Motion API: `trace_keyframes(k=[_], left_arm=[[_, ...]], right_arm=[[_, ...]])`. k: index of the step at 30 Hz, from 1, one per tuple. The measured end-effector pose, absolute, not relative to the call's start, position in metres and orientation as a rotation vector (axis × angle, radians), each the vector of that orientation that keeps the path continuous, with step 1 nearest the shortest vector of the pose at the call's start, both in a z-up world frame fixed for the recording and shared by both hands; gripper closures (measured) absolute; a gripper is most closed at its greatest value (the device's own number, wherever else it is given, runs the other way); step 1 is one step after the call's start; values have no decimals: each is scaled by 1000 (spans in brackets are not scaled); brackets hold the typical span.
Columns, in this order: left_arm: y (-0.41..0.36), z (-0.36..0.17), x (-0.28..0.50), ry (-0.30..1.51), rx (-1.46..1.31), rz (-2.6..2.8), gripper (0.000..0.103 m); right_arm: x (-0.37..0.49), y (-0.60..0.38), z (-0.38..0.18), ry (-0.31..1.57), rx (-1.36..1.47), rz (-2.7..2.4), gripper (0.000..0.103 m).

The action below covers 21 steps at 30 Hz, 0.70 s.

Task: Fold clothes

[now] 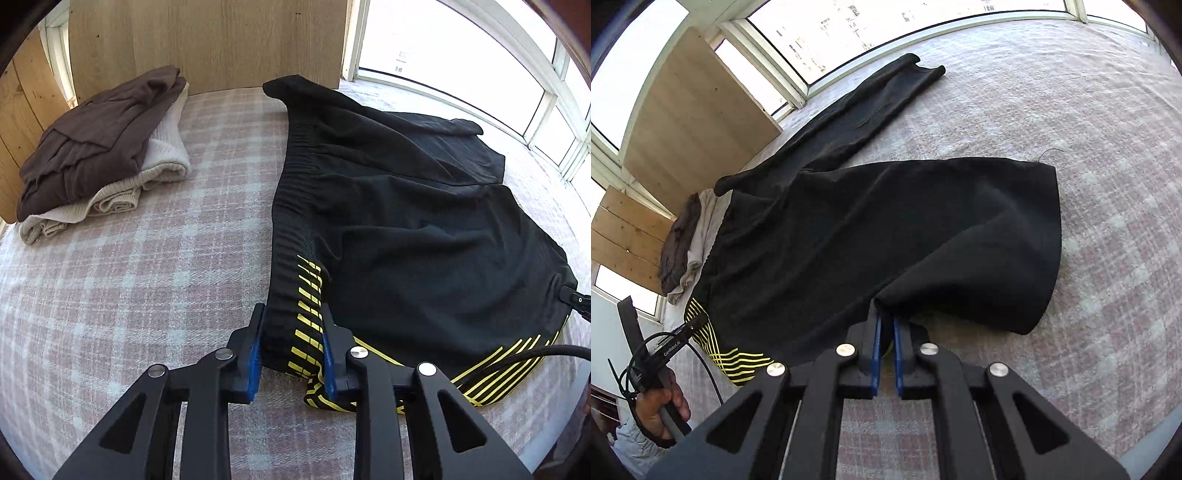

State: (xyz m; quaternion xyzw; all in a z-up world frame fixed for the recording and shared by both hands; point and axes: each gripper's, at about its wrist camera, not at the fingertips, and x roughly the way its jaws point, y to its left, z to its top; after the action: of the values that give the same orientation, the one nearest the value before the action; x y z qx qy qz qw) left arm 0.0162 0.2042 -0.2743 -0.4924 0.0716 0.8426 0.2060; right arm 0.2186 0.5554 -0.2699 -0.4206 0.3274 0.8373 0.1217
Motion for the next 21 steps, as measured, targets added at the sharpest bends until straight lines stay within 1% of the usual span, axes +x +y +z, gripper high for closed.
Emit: trace_keyframes(k=[1,5,9,12,13,14,15,17,21], left_arm=[[204,-271,19,183,-1370,2342,80],[205,-247,40,116,-1357,2304,80],[210,-219,72,124,-1343,2257,80],[209,-213,95,141,-1368,2224,80],[207,-216,101,150,-1385,2219,79],[205,-221,106,156,-1408,2217,79],[202,-229,110,158,-1438,2214,79],[193,-248,113,147,-1518,2207,77],[170,-269,120,95,-1636,2211,72]], right_arm=[[219,558,-263,950,-1209,2460,97],[225,562,-221,829,-1159,2524,97],[231,564,-177,680,-1163,2550,97],[237,565,-152,570,-1206,2548,96],[239,565,-150,540,-1243,2535,94],[238,566,-156,514,-1312,2497,84],[241,566,-164,491,-1354,2460,78],[252,571,-179,479,-1401,2398,77],[293,589,-204,546,-1404,2292,72]])
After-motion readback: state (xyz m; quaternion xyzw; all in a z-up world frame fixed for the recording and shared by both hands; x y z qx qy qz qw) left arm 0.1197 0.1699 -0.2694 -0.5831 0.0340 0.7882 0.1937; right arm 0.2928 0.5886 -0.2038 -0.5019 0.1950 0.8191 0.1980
